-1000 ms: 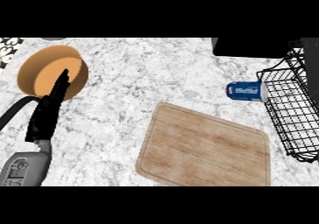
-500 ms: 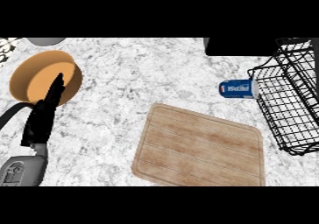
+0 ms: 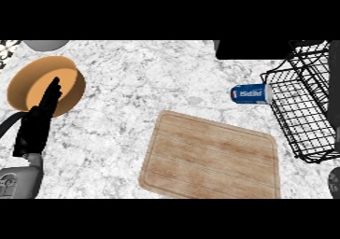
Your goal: Pick the tomato from the cutting board and place it in the tiered basket
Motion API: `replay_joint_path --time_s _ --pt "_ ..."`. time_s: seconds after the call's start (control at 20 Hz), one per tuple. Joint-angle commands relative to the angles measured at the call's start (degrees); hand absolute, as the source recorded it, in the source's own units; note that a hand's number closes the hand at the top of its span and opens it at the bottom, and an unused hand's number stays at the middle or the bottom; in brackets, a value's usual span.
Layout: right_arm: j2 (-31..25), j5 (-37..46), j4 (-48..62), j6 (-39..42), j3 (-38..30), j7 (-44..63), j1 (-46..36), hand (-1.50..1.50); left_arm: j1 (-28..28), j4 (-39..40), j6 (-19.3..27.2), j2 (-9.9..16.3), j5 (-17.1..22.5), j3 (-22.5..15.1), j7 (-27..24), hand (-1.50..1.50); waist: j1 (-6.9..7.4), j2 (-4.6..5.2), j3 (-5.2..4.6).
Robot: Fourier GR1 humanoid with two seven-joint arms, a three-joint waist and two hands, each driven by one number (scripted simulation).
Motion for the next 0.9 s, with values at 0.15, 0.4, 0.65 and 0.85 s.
replay_joint_path --time_s 0.15,0.4,0.65,0.85 --pt "4.8 -6.7 -8.4 -7.4 -8.3 10.4 3.0 -1.5 -1.3 -0.4 0.4 -0.5 -0.3 -0.1 1.6 0.0 -0.22 0.06 0.05" --pt "9.8 -7.3 -14.8 -12.4 -6.8 7.7 8.4 -1.5 -1.6 1.5 0.4 -0.3 -0.4 0.7 0.7 0.0 -0.1 0.19 0.01" --pt "9.5 -5.2 -21.9 -16.7 -4.9 5.2 10.2 -1.5 1.1 -0.2 -0.8 0.0 0.1 0.7 -1.1 0.0 0.25 0.12 -0.01" --pt "9.5 -1.1 -27.4 -16.4 -2.2 6.2 8.7 -1.5 2.4 -1.9 0.2 -1.5 -0.4 -0.2 -1.5 0.0 0.5 0.07 -0.03"
